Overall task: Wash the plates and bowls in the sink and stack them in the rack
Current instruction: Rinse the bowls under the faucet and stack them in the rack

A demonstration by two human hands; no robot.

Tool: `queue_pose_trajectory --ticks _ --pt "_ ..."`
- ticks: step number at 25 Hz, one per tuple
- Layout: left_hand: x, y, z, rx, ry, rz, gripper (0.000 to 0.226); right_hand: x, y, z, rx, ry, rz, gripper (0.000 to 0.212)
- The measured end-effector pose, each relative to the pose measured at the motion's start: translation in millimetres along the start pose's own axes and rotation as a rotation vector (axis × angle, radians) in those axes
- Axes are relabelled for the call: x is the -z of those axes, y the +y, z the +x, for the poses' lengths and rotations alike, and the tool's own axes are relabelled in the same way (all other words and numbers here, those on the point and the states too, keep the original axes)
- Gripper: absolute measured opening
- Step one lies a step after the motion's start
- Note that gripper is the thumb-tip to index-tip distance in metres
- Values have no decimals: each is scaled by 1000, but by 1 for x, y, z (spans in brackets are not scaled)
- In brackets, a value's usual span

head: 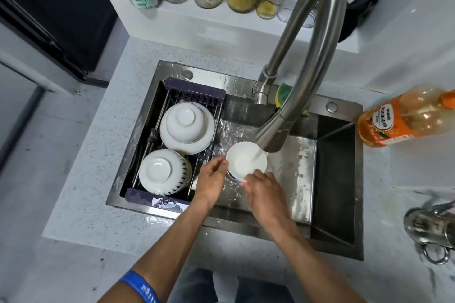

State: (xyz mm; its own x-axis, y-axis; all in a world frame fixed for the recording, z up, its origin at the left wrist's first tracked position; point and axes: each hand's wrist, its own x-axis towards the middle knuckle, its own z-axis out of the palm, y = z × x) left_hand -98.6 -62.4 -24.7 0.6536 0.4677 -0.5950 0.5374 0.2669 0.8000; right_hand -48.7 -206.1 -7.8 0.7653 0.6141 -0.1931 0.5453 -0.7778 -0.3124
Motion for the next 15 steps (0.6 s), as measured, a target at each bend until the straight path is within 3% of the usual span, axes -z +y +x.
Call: queue_pose_trajectory --ticks 4,15 --pt "-2 5 2 69 41 -95 25 4 5 1 -97 -28 3 22" --pt "-8 4 10 125 65 -159 20 8 4 3 -44 -57 -43 18"
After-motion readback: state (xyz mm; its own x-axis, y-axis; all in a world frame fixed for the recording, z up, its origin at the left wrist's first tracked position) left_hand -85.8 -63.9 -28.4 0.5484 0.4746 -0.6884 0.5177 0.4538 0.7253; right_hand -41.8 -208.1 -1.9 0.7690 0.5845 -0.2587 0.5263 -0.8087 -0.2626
